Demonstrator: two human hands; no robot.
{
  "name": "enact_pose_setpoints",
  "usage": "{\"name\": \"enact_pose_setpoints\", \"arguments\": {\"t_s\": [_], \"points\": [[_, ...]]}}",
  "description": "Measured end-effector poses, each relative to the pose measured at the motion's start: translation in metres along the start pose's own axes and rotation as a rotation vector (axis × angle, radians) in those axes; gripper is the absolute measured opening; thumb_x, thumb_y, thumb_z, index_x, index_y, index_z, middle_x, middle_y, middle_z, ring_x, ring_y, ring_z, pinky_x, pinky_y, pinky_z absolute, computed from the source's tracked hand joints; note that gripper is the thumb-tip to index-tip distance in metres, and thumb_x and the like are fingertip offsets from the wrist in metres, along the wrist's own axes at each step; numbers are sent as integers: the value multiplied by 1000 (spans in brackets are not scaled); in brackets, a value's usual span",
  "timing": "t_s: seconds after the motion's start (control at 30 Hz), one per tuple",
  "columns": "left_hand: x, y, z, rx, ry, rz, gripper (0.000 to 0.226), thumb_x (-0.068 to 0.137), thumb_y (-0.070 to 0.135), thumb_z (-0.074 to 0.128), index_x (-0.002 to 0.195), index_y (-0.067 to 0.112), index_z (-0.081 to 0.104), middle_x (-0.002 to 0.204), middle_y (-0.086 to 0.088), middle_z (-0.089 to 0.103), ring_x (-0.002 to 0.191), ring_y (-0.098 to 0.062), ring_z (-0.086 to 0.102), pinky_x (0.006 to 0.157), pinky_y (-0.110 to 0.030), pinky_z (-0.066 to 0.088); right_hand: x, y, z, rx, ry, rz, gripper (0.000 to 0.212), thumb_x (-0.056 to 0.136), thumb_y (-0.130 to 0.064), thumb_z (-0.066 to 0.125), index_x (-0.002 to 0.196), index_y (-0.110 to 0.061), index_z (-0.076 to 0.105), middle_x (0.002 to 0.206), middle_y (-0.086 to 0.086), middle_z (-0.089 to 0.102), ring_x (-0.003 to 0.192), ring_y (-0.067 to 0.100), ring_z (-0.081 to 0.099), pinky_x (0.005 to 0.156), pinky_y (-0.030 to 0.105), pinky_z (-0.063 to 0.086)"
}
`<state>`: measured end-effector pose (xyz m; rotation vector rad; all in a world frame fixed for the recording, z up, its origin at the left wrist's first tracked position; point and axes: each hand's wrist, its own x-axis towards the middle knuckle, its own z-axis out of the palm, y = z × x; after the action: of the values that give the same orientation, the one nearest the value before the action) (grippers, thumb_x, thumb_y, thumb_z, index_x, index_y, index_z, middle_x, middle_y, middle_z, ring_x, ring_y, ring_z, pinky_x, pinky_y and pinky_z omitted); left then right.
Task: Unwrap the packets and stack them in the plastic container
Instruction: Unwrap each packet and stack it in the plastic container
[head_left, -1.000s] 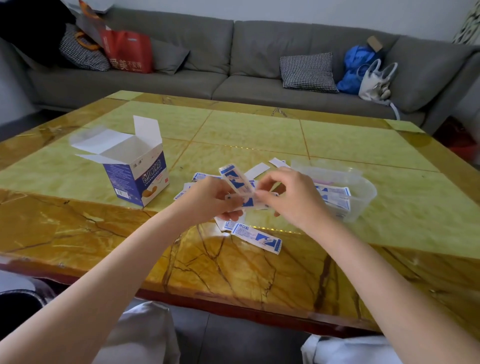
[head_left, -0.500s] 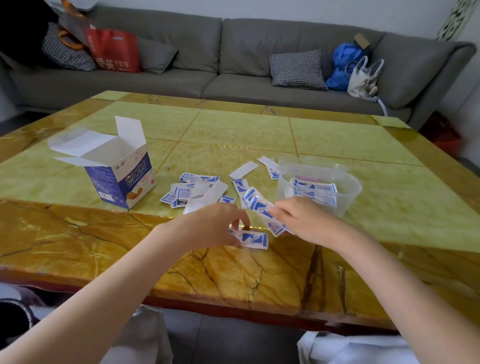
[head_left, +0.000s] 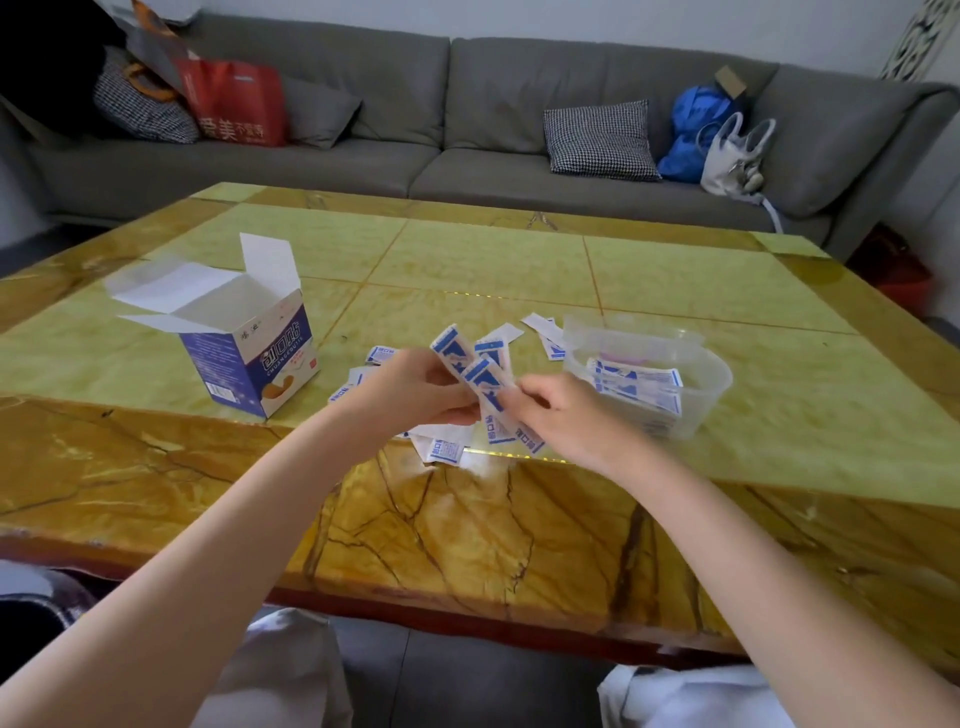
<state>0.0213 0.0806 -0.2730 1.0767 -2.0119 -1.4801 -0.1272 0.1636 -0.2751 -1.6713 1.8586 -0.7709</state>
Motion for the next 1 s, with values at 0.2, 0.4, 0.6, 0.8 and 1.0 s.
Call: {"name": "enact_pose_setpoints", "arguments": {"t_s": [0.2,0.4,0.6,0.8,1.0], "points": [[3,5,0,-82,-19,-50,10,90,14,55,91,9,65,96,-8,69,83,-15,66,81,-24,56,13,-1,9,-322,249,-126,35,93,-44,45,69,-19,40,78,-3,44,70,14,44,54,22,33],[10,0,-7,-52,187,-91,12,88,15,59,84,5,63,81,-8,67,66,-12,63,62,-17,55,31,-5,18,-188,239,-194,26,97,-27,44,110,-8,56,114,6,55,109,23,49,80,20,33],[9,-14,-38,58,415,-141,17,87,18,62,82,3,58,72,-4,64,61,-12,59,68,-28,53,43,3,23,-345,6,87,41,99,-16,35,139,-11,39,140,11,43,118,24,48,90,28,37],[8,-15,-40,92,402,-138,14,84,16,65,74,10,57,67,-3,62,57,-11,59,63,-23,53,33,9,23,-382,-27,8,10,89,-17,58,96,-14,64,100,-2,58,89,14,54,72,21,37],[8,-15,-42,165,409,-135,14,82,19,67,75,12,58,70,-2,64,62,-13,63,68,-29,55,28,8,22,-277,-11,47,32,83,-8,64,106,-21,46,96,-3,50,82,14,54,64,19,44]]}}
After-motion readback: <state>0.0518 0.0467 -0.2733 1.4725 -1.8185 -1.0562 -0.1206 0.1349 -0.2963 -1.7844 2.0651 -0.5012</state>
